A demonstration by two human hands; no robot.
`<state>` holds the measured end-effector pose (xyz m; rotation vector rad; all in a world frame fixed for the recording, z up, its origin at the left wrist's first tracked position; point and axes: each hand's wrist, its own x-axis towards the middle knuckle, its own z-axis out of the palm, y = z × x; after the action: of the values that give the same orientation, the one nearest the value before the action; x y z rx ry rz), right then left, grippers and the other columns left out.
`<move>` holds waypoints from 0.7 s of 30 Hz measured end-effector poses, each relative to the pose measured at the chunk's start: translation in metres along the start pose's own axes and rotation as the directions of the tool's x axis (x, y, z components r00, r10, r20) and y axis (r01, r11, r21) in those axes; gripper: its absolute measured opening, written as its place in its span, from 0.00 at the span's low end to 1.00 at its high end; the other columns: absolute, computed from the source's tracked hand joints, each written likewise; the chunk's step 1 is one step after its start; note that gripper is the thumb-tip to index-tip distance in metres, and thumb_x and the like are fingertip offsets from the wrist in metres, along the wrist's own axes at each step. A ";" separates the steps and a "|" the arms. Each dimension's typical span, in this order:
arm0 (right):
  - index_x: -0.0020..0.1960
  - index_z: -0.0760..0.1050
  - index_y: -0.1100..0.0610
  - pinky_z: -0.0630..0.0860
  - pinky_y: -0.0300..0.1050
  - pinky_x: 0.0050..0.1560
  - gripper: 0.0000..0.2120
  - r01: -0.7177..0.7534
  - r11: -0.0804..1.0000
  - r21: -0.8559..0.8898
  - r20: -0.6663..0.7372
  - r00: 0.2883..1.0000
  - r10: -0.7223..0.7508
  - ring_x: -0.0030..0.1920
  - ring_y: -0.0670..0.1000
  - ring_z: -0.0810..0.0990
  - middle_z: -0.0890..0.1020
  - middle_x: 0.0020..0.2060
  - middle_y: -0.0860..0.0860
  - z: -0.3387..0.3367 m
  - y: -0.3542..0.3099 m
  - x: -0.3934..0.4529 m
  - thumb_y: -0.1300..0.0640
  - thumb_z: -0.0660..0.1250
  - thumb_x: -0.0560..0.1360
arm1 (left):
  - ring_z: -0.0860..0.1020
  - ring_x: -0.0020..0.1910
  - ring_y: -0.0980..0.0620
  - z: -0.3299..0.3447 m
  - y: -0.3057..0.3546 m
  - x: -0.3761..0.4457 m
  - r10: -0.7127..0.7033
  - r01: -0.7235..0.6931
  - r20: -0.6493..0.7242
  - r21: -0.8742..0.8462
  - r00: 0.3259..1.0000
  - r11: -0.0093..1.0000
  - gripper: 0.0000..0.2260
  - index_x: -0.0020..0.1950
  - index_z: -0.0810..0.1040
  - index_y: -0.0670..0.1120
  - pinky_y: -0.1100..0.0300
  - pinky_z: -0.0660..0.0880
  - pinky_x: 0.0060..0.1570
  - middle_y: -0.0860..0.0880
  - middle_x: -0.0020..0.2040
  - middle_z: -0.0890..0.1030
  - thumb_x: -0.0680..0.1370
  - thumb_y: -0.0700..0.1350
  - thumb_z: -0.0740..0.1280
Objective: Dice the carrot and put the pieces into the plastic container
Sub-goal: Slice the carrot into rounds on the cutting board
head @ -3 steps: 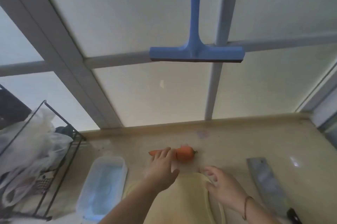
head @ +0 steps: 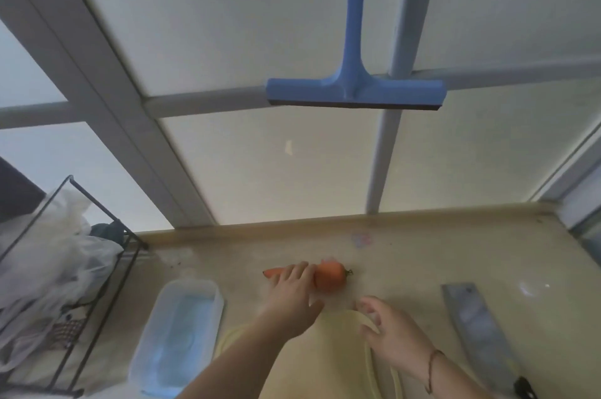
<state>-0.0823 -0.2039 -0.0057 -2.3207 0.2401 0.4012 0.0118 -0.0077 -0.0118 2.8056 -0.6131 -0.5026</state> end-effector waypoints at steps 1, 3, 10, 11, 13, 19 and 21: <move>0.70 0.68 0.48 0.68 0.31 0.58 0.25 -0.009 1.000 -0.010 0.024 1.000 0.009 0.56 0.40 0.75 0.77 0.62 0.44 0.001 -0.002 0.002 0.50 0.67 0.74 | 0.56 0.79 0.48 0.001 0.001 0.006 0.005 -0.005 0.008 0.018 1.000 1.000 0.31 0.81 0.57 0.53 0.49 0.53 0.76 0.52 0.81 0.59 0.80 0.58 0.63; 0.70 0.67 0.48 0.68 0.31 0.59 0.25 -0.014 1.000 -0.002 0.026 1.000 0.014 0.55 0.36 0.75 0.77 0.63 0.43 0.004 -0.002 0.009 0.50 0.67 0.74 | 0.56 0.79 0.48 0.010 0.001 0.018 0.007 -0.009 0.029 0.061 1.000 0.998 0.33 0.81 0.55 0.53 0.46 0.50 0.77 0.53 0.80 0.60 0.80 0.60 0.63; 0.71 0.66 0.50 0.65 0.26 0.55 0.25 -0.030 0.999 0.035 0.051 0.998 0.028 0.51 0.33 0.73 0.77 0.64 0.47 0.006 0.004 0.025 0.53 0.68 0.75 | 0.63 0.75 0.43 0.021 0.000 0.042 0.014 -0.017 0.034 0.102 0.999 0.995 0.29 0.80 0.58 0.53 0.43 0.50 0.76 0.50 0.75 0.67 0.81 0.59 0.62; 0.72 0.65 0.50 0.64 0.26 0.56 0.26 -0.041 0.998 0.038 0.071 0.997 0.038 0.55 0.36 0.74 0.76 0.66 0.48 0.005 0.003 0.025 0.54 0.67 0.76 | 0.64 0.73 0.43 0.021 -0.001 0.043 0.029 -0.032 0.028 0.113 0.999 0.993 0.27 0.79 0.59 0.53 0.45 0.52 0.75 0.49 0.74 0.68 0.82 0.56 0.61; 0.73 0.64 0.50 0.64 0.26 0.59 0.28 -0.051 0.998 0.044 0.102 0.994 0.046 0.64 0.41 0.74 0.75 0.67 0.48 0.005 0.005 0.025 0.54 0.67 0.76 | 0.67 0.70 0.43 0.022 -0.003 0.042 0.062 -0.065 0.025 0.139 0.998 0.988 0.26 0.80 0.59 0.52 0.47 0.58 0.72 0.48 0.73 0.69 0.82 0.50 0.61; 0.62 0.72 0.43 0.71 0.35 0.62 0.17 -0.020 0.997 0.072 0.011 1.000 0.020 0.60 0.41 0.77 0.78 0.58 0.38 0.013 0.010 0.013 0.51 0.67 0.74 | 0.70 0.65 0.45 0.026 0.001 0.012 0.107 -0.105 -0.016 0.090 0.994 0.990 0.24 0.76 0.63 0.52 0.51 0.65 0.63 0.51 0.68 0.72 0.81 0.57 0.61; 0.44 0.73 0.45 0.76 0.41 0.51 0.04 0.045 0.998 0.049 -0.081 0.996 -0.041 0.46 0.41 0.79 0.80 0.42 0.39 0.013 0.011 0.002 0.50 0.68 0.73 | 0.70 0.64 0.47 0.028 0.004 -0.005 0.107 -0.104 -0.034 0.068 0.994 0.992 0.24 0.74 0.65 0.53 0.53 0.65 0.61 0.53 0.67 0.73 0.81 0.61 0.61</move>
<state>-0.0861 -0.2026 -0.0221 -2.2900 0.2356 0.2783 -0.0041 -0.0134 -0.0353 2.8187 -0.7792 -0.4160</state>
